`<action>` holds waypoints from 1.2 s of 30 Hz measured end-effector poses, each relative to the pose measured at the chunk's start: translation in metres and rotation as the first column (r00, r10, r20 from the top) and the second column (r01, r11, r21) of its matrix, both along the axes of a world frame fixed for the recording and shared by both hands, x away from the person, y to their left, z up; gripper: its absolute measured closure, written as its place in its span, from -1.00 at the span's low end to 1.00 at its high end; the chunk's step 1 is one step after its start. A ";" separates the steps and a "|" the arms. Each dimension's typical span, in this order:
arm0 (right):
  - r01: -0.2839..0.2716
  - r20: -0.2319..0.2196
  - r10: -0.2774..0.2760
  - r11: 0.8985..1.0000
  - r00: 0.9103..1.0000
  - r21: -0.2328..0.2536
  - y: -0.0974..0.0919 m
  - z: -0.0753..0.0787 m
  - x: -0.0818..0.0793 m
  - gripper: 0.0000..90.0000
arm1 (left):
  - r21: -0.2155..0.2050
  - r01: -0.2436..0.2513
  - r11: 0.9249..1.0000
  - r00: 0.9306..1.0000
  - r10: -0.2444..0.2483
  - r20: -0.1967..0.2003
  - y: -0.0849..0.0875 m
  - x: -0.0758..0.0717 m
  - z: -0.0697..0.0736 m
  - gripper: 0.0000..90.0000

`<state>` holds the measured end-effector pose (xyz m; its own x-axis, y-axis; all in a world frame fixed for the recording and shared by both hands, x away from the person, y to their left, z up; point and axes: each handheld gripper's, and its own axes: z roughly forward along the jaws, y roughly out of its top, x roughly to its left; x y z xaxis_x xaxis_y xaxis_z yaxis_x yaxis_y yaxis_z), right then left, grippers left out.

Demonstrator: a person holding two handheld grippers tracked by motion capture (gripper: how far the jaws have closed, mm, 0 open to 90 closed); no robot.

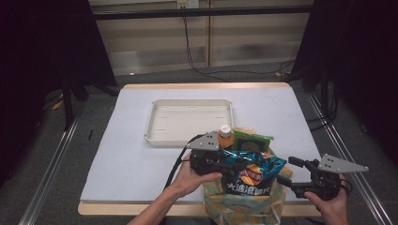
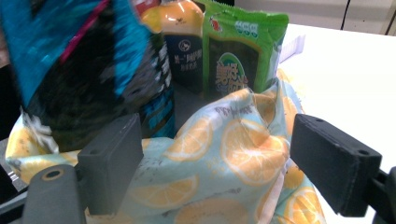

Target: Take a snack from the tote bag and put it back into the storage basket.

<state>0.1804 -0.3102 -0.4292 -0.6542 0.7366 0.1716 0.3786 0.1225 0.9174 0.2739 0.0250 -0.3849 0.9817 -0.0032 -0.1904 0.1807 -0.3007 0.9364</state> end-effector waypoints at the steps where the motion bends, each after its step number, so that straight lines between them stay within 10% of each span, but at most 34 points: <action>1: -0.001 0.002 0.001 1.000 1.000 0.002 0.000 0.000 0.000 -0.62 | -0.009 0.010 1.000 1.000 -0.010 -0.008 -0.001 -0.001 0.000 0.62; 15: 0.006 0.010 -0.006 1.000 1.000 0.008 -0.002 0.000 -0.001 -0.65 | -0.048 0.018 0.999 0.999 -0.020 -0.045 0.001 -0.001 0.012 0.68; 36: -0.007 0.053 0.004 0.998 0.999 0.063 -0.005 0.004 -0.003 -0.86 | -0.095 -0.018 0.995 1.000 0.018 0.000 0.010 0.007 0.051 0.76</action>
<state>0.1770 -0.3151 -0.4254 -0.6676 0.7217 0.1830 0.3289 0.0655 0.9421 0.2805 0.0352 -0.3337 0.9818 -0.0032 -0.1897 0.1849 -0.2072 0.9607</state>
